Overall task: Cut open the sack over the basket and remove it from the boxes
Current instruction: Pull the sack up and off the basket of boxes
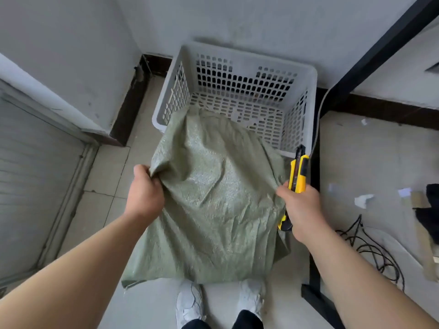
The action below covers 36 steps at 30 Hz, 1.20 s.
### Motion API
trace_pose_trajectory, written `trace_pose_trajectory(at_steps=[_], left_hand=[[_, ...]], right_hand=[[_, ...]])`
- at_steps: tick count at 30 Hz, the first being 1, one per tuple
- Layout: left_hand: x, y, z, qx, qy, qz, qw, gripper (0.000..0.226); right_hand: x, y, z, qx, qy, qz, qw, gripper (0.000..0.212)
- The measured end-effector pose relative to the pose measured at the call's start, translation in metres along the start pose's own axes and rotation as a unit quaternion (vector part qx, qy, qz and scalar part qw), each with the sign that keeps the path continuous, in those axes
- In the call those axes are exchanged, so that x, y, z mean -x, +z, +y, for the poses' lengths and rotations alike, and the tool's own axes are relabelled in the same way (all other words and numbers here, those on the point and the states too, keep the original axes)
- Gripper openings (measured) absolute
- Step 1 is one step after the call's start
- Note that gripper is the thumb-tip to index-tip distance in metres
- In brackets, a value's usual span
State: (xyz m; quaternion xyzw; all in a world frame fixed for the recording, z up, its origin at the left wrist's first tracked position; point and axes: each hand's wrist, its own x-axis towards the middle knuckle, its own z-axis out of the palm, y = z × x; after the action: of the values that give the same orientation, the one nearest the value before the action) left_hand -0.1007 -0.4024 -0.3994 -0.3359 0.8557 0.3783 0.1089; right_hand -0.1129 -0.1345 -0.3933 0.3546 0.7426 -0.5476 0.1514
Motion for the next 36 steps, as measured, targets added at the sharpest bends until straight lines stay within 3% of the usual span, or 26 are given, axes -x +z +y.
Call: trace_pose_trajectory(at_steps=[7, 10, 14, 16, 18, 20, 21, 23, 26, 28, 29, 32, 33, 36], left_hand=[[-0.049, -0.017, 0.070, 0.110, -0.008, 0.037, 0.993, 0.014], [-0.066, -0.009, 0.082, 0.135, -0.024, 0.032, 0.990, 0.024], [-0.071, 0.000, 0.080, 0.164, -0.005, 0.005, 0.986, 0.020], [-0.073, 0.003, 0.078, 0.148, 0.028, -0.048, 0.987, 0.027], [-0.073, 0.007, 0.068, 0.109, 0.023, -0.138, 0.984, 0.059], [-0.071, 0.010, 0.053, 0.033, -0.014, -0.196, 0.980, 0.122], [-0.068, 0.012, 0.045, -0.018, -0.028, -0.200, 0.979, 0.142], [-0.060, 0.019, 0.028, -0.114, -0.056, -0.179, 0.976, 0.161], [-0.046, 0.034, 0.009, -0.115, -0.120, -0.171, 0.971, 0.170], [-0.039, 0.042, 0.000, -0.081, -0.140, -0.209, 0.964, 0.161], [-0.036, 0.046, -0.002, -0.102, -0.134, -0.227, 0.959, 0.141], [-0.031, 0.053, 0.003, -0.232, -0.043, -0.235, 0.943, 0.052], [-0.031, 0.055, 0.006, -0.235, -0.017, -0.231, 0.944, 0.038], [-0.034, 0.056, 0.008, -0.158, 0.001, -0.201, 0.967, 0.029]], right_hand=[[-0.023, -0.001, -0.091, -0.109, -0.013, 0.043, 0.993, 0.023], [-0.041, 0.015, -0.102, -0.091, -0.035, 0.042, 0.994, 0.026], [-0.063, 0.034, -0.103, -0.061, -0.024, 0.057, 0.996, 0.026], [-0.074, 0.041, -0.106, -0.053, -0.020, 0.077, 0.995, 0.027], [-0.082, 0.047, -0.110, -0.050, -0.020, 0.087, 0.995, 0.028], [-0.089, 0.048, -0.115, -0.048, -0.019, 0.094, 0.994, 0.028], [-0.093, 0.048, -0.117, -0.052, -0.018, 0.098, 0.994, 0.027], [-0.099, 0.049, -0.118, -0.050, -0.017, 0.100, 0.994, 0.027], [-0.102, 0.055, -0.116, -0.037, -0.012, 0.095, 0.995, 0.026], [-0.103, 0.060, -0.114, -0.029, -0.008, 0.097, 0.995, 0.028], [-0.105, 0.061, -0.113, -0.026, -0.009, 0.098, 0.995, 0.028], [-0.107, 0.064, -0.108, -0.011, -0.022, 0.081, 0.996, 0.029], [-0.106, 0.064, -0.107, -0.005, -0.026, 0.062, 0.998, 0.028], [-0.099, 0.058, -0.099, 0.023, -0.027, -0.020, 0.999, 0.028]])
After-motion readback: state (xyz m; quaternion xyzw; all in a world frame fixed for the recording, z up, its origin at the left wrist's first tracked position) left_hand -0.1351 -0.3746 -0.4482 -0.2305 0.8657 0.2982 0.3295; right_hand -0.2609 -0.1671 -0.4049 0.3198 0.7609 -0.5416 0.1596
